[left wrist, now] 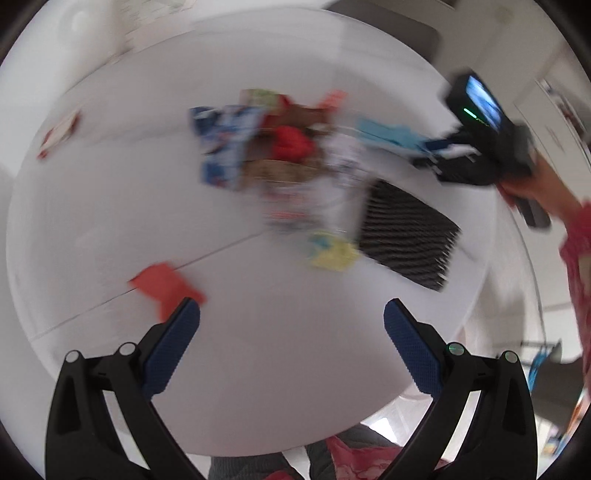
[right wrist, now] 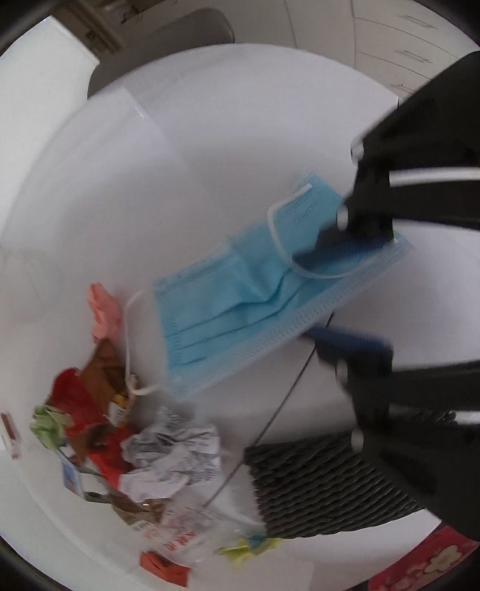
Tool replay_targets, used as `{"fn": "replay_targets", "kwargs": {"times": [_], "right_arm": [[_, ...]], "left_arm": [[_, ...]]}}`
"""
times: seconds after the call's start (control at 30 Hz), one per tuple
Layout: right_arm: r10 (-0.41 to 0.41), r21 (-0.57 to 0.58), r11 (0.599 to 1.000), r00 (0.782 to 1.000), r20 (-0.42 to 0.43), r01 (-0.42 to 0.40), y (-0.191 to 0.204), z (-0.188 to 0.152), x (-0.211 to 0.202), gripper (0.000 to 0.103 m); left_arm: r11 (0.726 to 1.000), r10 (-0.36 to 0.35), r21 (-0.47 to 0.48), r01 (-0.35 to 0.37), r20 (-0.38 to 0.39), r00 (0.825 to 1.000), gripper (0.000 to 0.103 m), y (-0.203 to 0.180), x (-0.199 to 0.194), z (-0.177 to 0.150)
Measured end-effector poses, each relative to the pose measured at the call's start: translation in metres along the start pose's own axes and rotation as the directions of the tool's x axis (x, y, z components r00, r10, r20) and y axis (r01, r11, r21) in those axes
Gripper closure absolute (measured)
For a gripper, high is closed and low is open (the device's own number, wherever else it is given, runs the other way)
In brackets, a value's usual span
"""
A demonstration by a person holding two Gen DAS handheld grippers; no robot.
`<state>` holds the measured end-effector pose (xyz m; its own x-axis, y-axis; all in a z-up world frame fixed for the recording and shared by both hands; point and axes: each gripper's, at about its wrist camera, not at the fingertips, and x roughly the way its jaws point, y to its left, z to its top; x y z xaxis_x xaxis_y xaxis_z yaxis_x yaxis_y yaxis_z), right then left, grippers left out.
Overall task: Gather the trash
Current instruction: 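Grasp the blue face mask with the right tool while the left tool moves to the black mesh pad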
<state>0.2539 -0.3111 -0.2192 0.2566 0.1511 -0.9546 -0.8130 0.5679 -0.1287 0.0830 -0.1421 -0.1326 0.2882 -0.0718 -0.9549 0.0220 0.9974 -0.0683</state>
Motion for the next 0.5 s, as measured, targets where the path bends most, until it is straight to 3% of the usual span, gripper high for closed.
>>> {"fn": "replay_targets", "kwargs": {"times": [0.13,0.3,0.5], "right_arm": [[0.048,0.039,0.998,0.998,0.052,-0.050,-0.015,-0.013,-0.007,0.091],[0.090,0.220,0.966,0.975,0.202,-0.135,-0.035,-0.054,-0.052,0.092],[0.041,0.448,0.870,0.934,0.355,-0.208,-0.039,-0.139,-0.122,0.092]], "left_arm": [[0.996,-0.041,0.079,0.042,-0.005,0.999,0.007,-0.038,0.009,0.005],[0.994,-0.106,0.040,0.106,-0.023,0.994,0.008,-0.079,0.029,0.017],[0.993,-0.120,0.010,0.120,-0.025,0.992,0.010,-0.123,0.056,0.033]]}}
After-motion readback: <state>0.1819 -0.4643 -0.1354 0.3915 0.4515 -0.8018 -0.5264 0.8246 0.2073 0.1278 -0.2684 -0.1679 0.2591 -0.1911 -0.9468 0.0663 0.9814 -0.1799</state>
